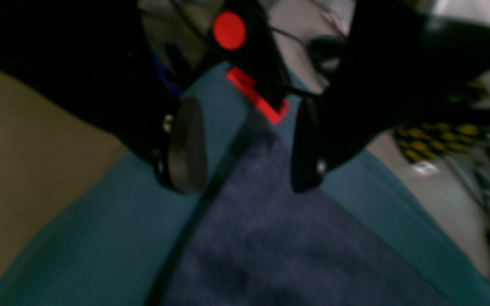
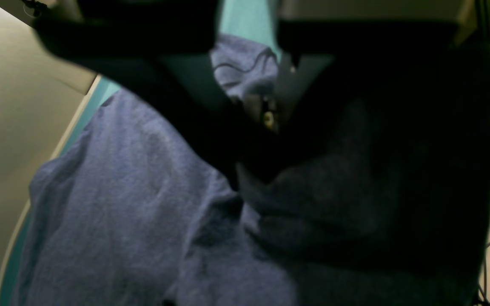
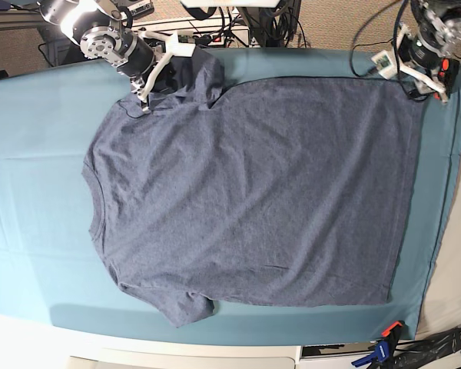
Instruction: Fold the T-shirt properly
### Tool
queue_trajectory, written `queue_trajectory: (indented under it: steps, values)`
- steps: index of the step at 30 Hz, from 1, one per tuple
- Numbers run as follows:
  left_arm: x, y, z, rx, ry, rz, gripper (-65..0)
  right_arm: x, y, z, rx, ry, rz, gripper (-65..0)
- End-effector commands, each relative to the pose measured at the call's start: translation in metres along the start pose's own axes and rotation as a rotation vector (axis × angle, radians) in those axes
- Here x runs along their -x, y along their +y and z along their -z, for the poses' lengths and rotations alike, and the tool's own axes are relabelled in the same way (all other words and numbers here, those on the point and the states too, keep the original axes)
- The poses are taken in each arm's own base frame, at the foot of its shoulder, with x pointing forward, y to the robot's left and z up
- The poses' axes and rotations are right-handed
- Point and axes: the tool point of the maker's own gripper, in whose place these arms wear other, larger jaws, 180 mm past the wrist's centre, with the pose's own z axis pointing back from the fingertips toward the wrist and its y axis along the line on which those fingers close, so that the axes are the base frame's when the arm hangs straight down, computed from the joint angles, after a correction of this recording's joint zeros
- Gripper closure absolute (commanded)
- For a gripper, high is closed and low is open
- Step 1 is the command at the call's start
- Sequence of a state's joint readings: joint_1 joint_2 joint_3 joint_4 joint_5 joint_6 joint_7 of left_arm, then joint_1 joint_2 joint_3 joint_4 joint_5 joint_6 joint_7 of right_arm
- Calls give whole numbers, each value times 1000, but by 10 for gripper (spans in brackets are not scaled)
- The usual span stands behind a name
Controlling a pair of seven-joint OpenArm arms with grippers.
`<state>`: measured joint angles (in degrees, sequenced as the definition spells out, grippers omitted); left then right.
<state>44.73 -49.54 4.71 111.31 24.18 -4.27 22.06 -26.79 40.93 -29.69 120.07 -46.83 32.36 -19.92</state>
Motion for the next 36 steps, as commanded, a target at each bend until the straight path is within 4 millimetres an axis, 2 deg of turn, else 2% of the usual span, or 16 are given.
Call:
queue_trajectory:
  steps: [1, 7, 15, 18, 22, 29, 34, 36]
  values:
    - [1, -2, 2, 10, 2, 20, -334, 0, -9, -3, 31, -1, -10, 0]
    - [7, 8, 18, -30, 29, 30, -335, 1, -9, -3, 31, 0, -10, 0]
    - [7, 12, 20, -40, 35, 30, -330, 0, -9, -3, 31, 0, -9, 0]
    - [7, 12, 20, -40, 36, 30, -264, 1, -9, -3, 31, 0, -9, 0]
    - [12, 12, 19, -40, 60, 29, -233, 3, -9, -3, 31, 14, -9, 0]
    - [13, 11, 19, -32, 68, 12, -119, 4, -9, -3, 31, 18, -9, 0]
    - [13, 11, 19, -34, 69, 11, 0, 4, -9, -3, 31, 20, -9, 0]
    - [13, 11, 19, -34, 68, 11, 0, 4, -9, -3, 31, 20, -8, 0]
